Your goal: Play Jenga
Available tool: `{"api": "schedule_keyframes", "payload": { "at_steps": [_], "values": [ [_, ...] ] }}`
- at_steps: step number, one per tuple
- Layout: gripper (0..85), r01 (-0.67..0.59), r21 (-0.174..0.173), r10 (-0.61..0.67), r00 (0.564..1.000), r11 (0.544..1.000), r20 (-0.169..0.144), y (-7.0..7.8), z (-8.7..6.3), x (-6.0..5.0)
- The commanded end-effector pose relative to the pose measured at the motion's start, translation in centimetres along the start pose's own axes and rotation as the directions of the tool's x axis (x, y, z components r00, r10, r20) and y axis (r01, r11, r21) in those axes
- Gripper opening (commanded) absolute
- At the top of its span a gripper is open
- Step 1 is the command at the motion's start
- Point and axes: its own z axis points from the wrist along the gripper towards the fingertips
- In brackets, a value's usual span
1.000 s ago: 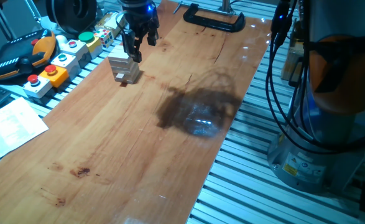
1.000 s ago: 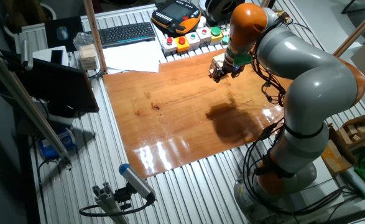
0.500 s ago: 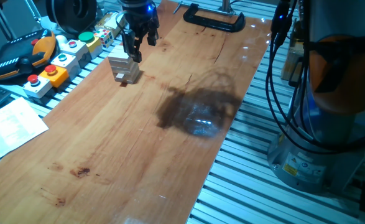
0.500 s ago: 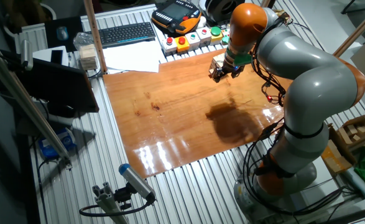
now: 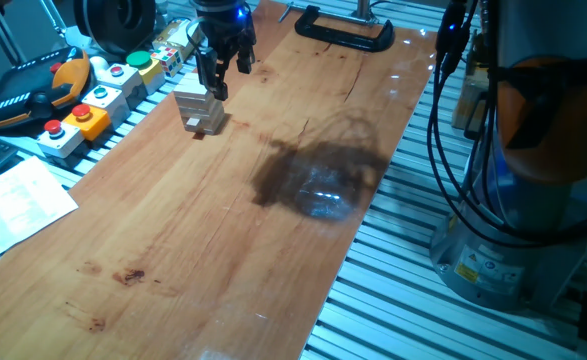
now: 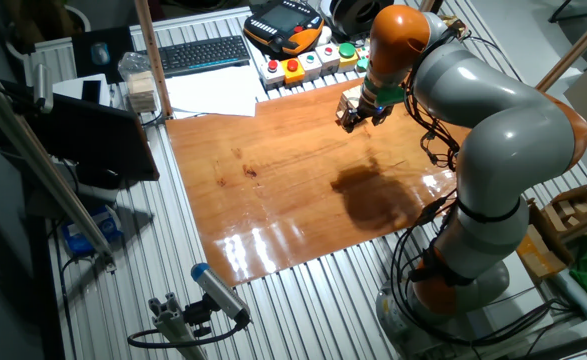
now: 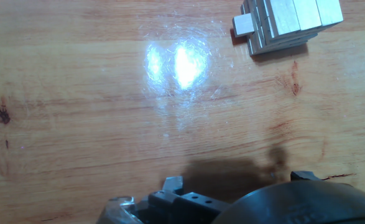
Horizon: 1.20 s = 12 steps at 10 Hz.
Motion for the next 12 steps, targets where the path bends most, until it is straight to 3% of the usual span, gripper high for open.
{"api": "schedule_keyframes", "payload": {
  "at_steps": [1, 12],
  "values": [
    [0.7, -0.102, 0.060, 0.106, 0.992, 0.993, -0.062, 0.00, -0.03, -0.02],
    [0.7, -0.117, 0.058, 0.121, 0.991, 0.991, -0.065, -0.12, -0.02, 0.00]
  ]
}}
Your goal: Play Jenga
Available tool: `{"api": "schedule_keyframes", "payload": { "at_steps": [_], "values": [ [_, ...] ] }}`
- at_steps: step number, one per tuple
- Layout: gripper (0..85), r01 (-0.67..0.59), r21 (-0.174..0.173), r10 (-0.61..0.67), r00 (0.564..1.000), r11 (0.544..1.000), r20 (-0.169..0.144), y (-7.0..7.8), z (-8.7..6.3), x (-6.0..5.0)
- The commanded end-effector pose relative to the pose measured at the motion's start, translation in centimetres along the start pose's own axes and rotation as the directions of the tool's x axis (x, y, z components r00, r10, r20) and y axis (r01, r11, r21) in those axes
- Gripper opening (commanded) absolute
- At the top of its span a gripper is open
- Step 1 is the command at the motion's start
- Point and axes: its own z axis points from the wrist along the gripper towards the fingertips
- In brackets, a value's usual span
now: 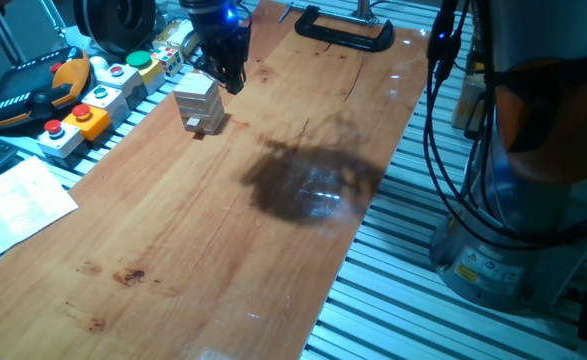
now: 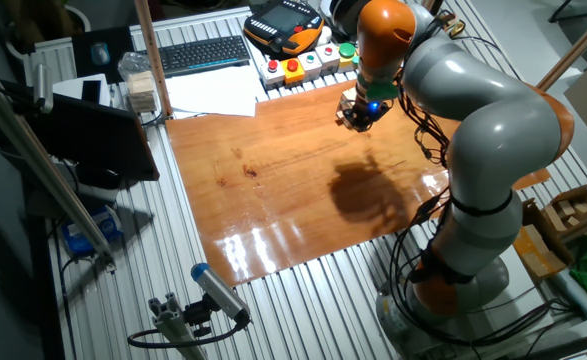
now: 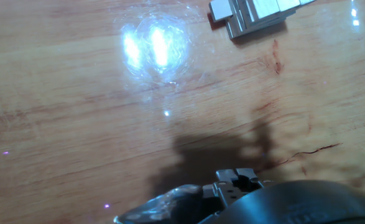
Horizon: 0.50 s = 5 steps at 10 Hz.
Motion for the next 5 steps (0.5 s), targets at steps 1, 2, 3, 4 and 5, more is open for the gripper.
{"api": "schedule_keyframes", "payload": {
  "at_steps": [1, 2, 3, 4, 5],
  "values": [
    [0.7, -0.002, -0.001, 0.002, 1.000, 1.000, -0.002, -0.05, 0.06, -0.04],
    [0.7, -0.003, -0.002, 0.003, 1.000, 1.000, -0.008, -0.12, 0.20, -0.17],
    [0.7, -0.004, -0.006, 0.004, 1.000, 1.000, -0.015, -0.19, 0.27, -0.22],
    [0.7, -0.004, -0.007, 0.004, 1.000, 1.000, -0.015, -0.20, 0.35, -0.29],
    [0.7, -0.004, -0.007, 0.004, 1.000, 1.000, -0.015, -0.22, 0.51, -0.48]
  ]
}}
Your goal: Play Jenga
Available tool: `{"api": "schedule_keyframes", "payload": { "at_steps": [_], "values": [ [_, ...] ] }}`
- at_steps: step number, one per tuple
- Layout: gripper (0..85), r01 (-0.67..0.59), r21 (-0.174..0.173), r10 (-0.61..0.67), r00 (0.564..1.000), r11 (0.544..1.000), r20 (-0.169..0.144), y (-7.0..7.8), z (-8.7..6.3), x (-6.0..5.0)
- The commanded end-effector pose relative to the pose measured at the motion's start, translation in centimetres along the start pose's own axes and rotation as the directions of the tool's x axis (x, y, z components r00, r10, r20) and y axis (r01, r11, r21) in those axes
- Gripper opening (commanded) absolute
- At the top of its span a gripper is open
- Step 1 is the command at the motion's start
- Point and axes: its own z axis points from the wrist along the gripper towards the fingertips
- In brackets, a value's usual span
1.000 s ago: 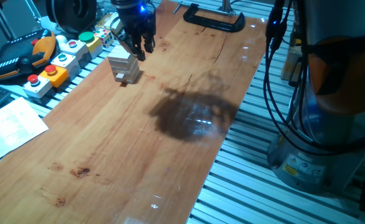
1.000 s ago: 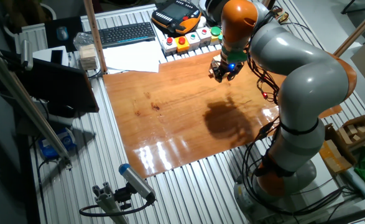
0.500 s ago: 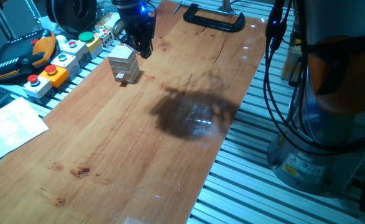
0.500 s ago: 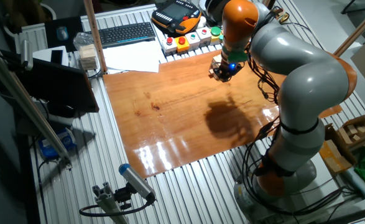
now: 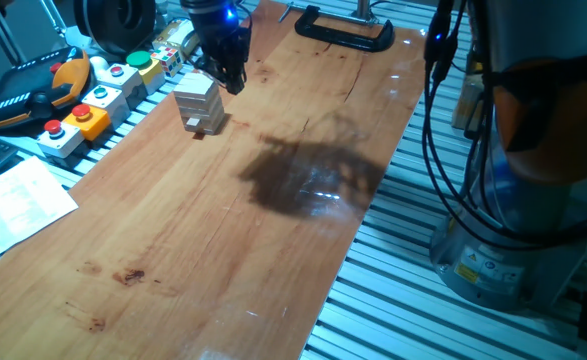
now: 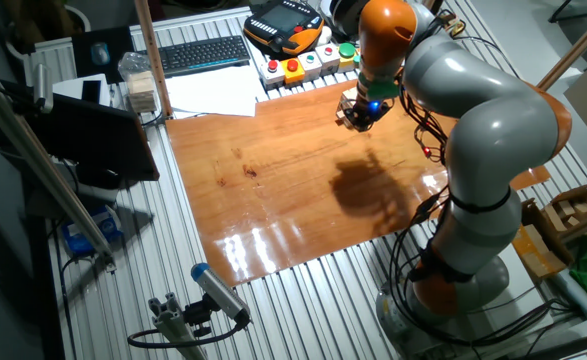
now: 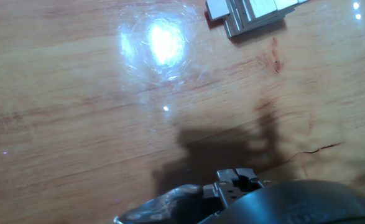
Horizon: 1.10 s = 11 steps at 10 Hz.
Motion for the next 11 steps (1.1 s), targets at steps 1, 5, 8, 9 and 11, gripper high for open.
{"api": "schedule_keyframes", "payload": {
  "at_steps": [1, 5, 8, 9, 11],
  "values": [
    [0.7, 0.002, -0.002, -0.002, 1.000, 1.000, 0.000, -0.1, 0.3, -0.2],
    [0.7, -0.010, -0.023, 0.010, 1.000, 1.000, -0.002, 0.3, 2.0, -1.9],
    [0.7, -0.016, -0.037, 0.016, 1.000, 0.999, 0.001, 0.8, 3.6, -3.4],
    [0.7, -0.021, -0.039, 0.021, 1.000, 0.999, 0.002, 1.0, 4.1, -3.8],
    [0.7, -0.034, -0.034, 0.033, 0.999, 0.999, -0.004, 1.2, 4.9, -4.4]
  ]
}}
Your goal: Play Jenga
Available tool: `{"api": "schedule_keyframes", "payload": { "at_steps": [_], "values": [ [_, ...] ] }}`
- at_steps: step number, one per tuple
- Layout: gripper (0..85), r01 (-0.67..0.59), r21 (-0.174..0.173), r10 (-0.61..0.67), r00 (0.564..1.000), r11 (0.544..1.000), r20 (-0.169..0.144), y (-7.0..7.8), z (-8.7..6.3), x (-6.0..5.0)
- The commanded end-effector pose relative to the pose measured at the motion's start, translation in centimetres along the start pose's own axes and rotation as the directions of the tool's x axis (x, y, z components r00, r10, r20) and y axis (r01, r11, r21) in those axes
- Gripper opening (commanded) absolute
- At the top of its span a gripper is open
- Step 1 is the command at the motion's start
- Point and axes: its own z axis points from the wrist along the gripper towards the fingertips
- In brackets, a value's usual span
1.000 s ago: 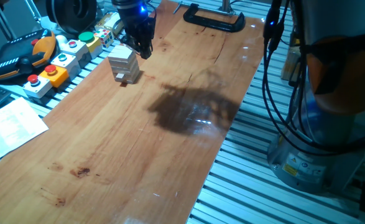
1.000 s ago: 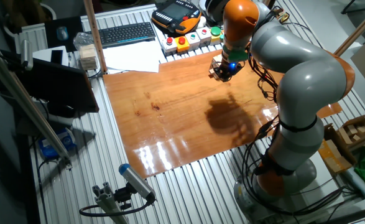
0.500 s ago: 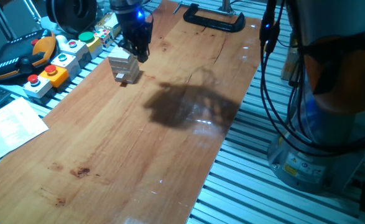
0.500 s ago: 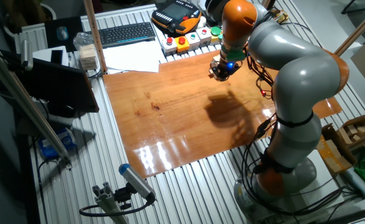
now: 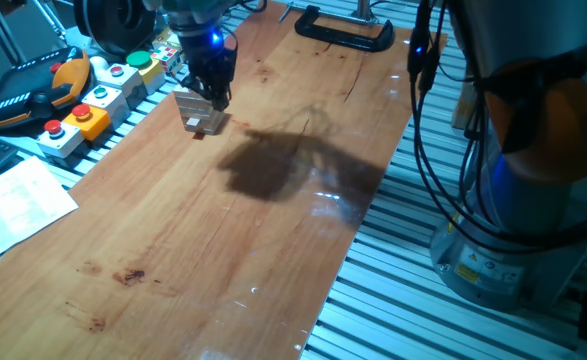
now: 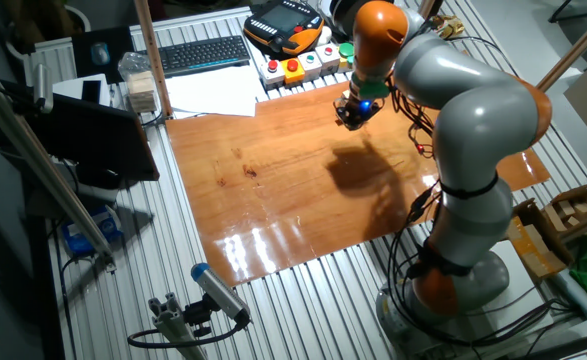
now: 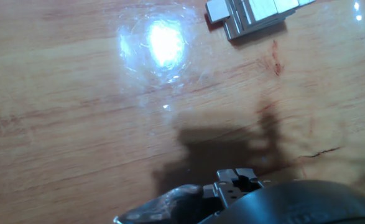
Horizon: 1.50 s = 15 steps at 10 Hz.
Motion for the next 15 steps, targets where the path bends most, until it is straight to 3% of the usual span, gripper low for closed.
{"api": "schedule_keyframes", "payload": {
  "at_steps": [1, 2, 6, 8, 12, 15],
  "values": [
    [0.7, -0.014, 0.000, 0.014, 1.000, 1.000, -0.007, 0.0, 0.2, -0.2],
    [0.7, -0.041, -0.009, 0.041, 0.999, 0.999, -0.015, 0.2, 0.8, -0.5],
    [0.7, -0.200, -0.003, 0.200, 0.980, 0.980, 0.008, 0.6, 2.3, -1.6],
    [0.7, -0.306, -0.010, 0.306, 0.952, 0.952, 0.018, 0.8, 2.2, -1.7],
    [0.7, -0.544, -0.037, 0.545, 0.838, 0.838, 0.017, 1.3, 2.0, -1.7],
    [0.7, -0.618, -0.045, 0.619, 0.785, 0.785, 0.028, 1.4, 2.2, -1.8]
  ]
}}
